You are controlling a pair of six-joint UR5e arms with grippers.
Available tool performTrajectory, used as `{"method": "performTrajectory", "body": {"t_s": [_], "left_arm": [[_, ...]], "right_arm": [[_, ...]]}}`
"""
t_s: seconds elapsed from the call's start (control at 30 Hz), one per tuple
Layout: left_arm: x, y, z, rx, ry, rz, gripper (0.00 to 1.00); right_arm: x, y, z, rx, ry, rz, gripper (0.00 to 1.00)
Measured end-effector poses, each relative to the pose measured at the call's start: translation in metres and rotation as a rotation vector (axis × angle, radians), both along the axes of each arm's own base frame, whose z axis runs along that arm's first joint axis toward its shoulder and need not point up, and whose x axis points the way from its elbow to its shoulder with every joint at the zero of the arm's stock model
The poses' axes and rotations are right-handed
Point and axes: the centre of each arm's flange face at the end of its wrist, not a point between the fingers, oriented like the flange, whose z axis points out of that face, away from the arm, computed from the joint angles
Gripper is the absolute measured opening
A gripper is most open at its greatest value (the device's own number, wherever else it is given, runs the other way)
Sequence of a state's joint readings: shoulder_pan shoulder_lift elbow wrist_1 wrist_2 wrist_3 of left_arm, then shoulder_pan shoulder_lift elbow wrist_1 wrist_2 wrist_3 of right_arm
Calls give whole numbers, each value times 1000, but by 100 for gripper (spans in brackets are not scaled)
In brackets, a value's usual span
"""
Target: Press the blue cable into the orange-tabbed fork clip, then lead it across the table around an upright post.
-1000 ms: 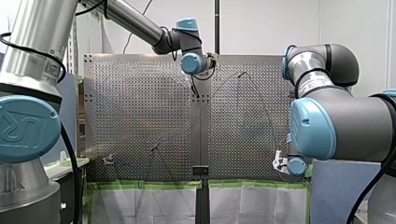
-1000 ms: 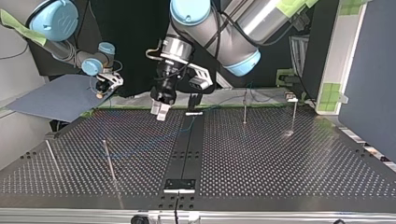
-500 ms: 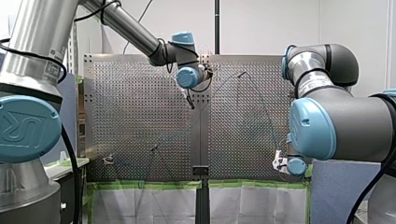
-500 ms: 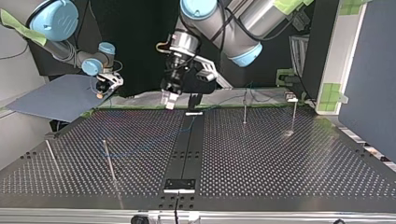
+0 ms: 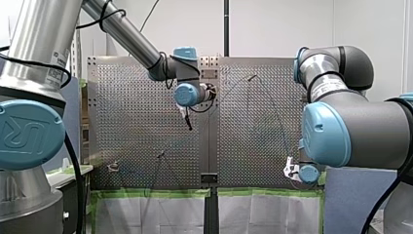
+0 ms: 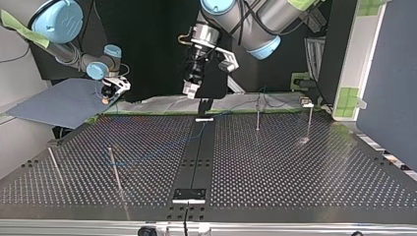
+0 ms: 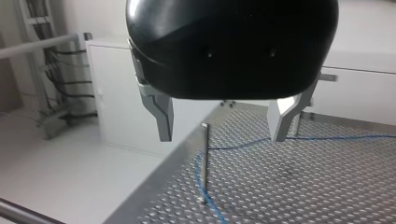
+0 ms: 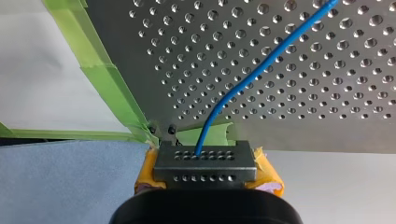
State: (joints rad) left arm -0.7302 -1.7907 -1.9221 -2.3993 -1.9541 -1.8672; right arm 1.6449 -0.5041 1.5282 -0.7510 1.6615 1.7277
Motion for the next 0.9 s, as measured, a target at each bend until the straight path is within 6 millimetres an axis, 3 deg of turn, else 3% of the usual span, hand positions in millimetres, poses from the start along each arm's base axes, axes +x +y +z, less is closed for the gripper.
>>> {"method": "performTrajectory", "body": {"t_s": [0.53,0.9], "left_arm": [[-32,36,-63,113,93,14,100],[-47,63,-94,138,103,38,100]], "right_arm": [[1,-1,1,1,0,2,0],[6,-1,2,2,1,9,0]]}}
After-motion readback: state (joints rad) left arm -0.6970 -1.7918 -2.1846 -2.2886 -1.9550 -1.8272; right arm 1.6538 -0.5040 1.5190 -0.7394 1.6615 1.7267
